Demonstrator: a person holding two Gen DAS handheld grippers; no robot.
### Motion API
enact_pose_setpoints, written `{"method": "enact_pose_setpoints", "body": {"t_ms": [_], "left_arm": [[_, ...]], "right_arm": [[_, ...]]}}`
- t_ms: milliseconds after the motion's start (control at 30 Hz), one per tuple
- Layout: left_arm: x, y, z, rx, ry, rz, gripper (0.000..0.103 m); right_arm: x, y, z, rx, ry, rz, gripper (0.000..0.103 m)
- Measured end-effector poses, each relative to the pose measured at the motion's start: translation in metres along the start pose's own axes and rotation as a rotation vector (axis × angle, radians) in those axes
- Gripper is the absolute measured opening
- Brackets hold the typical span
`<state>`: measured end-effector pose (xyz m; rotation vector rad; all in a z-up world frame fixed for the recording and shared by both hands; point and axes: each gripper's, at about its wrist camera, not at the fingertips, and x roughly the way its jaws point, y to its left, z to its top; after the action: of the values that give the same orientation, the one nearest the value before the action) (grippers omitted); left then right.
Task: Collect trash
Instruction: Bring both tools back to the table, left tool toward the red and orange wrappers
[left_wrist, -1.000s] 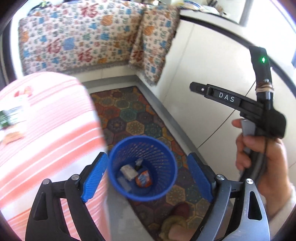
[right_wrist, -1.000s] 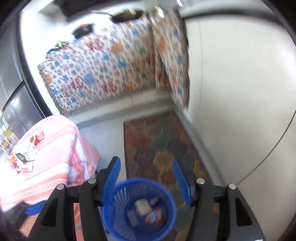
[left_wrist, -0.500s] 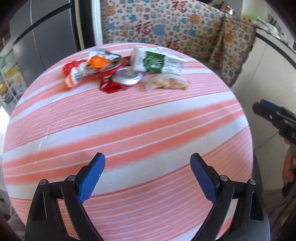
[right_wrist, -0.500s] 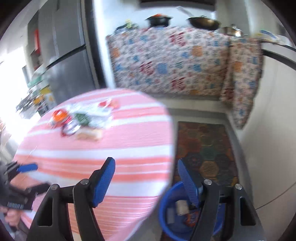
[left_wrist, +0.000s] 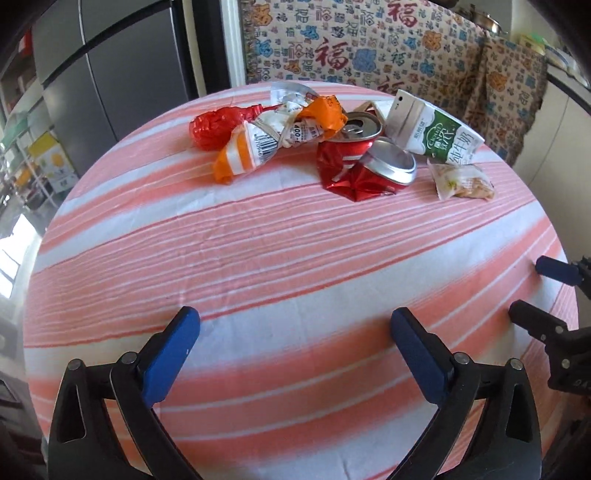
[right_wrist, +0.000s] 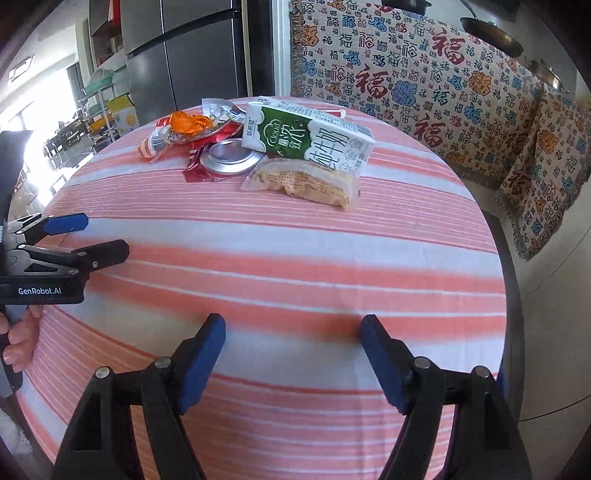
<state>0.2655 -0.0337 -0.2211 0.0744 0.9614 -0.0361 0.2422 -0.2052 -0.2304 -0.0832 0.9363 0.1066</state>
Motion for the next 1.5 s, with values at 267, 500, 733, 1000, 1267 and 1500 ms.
{"method": "enact_pose_setpoints", "body": {"t_ms": [267,500,733,1000,1267,1500], "left_arm": [[0.014,0.02,0.019,0.009,-0.006,-0.026,0.103],[0.015,0.017,0.019,0.006,-0.008,-0.019,0.103],[0.021,0.017,0.032,0.088,0.025,-0.068,0.103],[0.042,0.027,0.077,0.157,-0.031,-0.095,0.1],[0.04,0.016,0.088,0.235,-0.065,-0.061,0.043],[-0.007,0.028,0.063,0.134,-0.011,-0.13,0.038]], "right_arm": [[0.032,0.007,0.035,0.06,0.032,-0.03,0.1],[0.033,0.008,0.039,0.068,0.014,-0.035,0.103],[0.033,0.008,0.039,0.068,0.014,-0.034,0.103],[0.034,0.008,0.039,0.069,0.014,-0.034,0.103],[0.035,0.008,0.04,0.07,0.014,-0.033,0.103],[0.035,0.008,0.04,0.071,0.014,-0.033,0.103]]}}
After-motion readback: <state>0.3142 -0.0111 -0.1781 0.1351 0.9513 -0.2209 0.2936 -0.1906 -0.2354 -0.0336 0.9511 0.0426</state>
